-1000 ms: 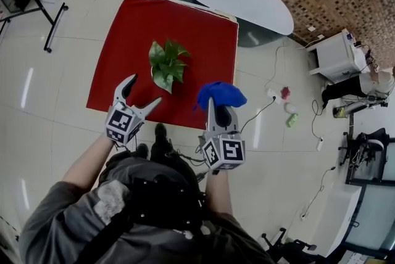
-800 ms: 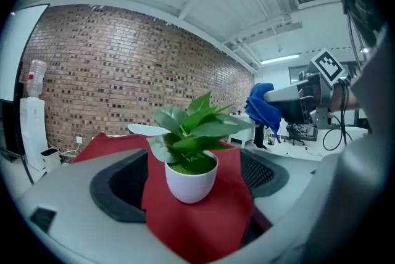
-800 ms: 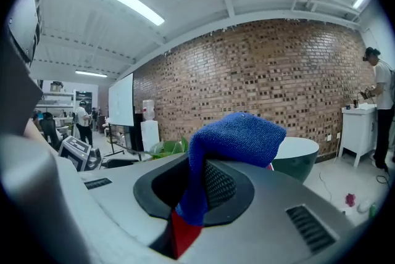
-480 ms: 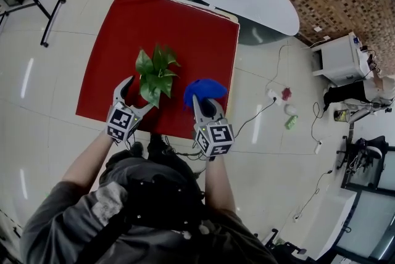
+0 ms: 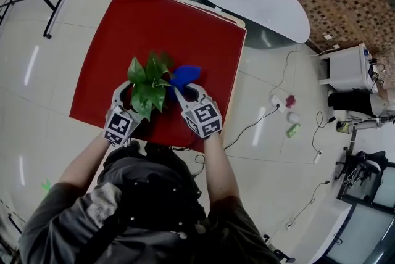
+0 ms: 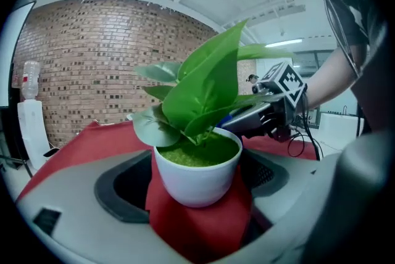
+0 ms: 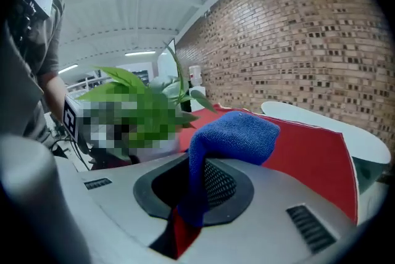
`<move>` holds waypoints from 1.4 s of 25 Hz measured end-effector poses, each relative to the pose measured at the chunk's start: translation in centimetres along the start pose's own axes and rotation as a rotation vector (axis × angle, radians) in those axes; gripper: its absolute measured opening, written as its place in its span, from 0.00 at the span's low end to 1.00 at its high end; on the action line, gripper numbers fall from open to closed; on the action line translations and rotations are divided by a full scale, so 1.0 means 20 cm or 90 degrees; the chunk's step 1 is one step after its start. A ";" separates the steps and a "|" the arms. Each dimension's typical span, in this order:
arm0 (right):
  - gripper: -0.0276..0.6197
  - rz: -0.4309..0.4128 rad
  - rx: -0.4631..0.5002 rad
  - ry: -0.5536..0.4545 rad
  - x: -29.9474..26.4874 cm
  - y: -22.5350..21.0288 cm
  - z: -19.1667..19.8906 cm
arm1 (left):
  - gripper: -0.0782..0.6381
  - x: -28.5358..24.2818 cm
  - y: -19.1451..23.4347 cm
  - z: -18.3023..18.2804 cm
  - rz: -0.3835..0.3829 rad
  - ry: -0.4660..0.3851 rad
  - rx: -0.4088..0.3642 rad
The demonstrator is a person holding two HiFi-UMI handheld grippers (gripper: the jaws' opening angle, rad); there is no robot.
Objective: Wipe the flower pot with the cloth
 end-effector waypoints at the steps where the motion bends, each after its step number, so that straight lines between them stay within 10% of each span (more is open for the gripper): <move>1: 0.14 -0.021 0.022 0.010 -0.03 0.01 0.00 | 0.76 -0.01 0.00 0.00 -0.001 0.002 0.001; 13: 0.14 -0.149 0.086 0.025 -0.14 0.10 0.02 | 0.76 -0.06 0.02 0.03 0.027 0.004 0.001; 35: 0.14 -0.126 0.019 0.011 0.04 0.29 0.10 | 0.75 -0.07 0.00 0.01 0.132 -0.001 -0.021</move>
Point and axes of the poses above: the fingertips, and each gripper's own axes: x backward along the fingers, y to its left, z out of its underside, the point moved 4 cm from there along x, backward along the fingers, and after that the axes turned 4 degrees about x, right-handed, at the moved point
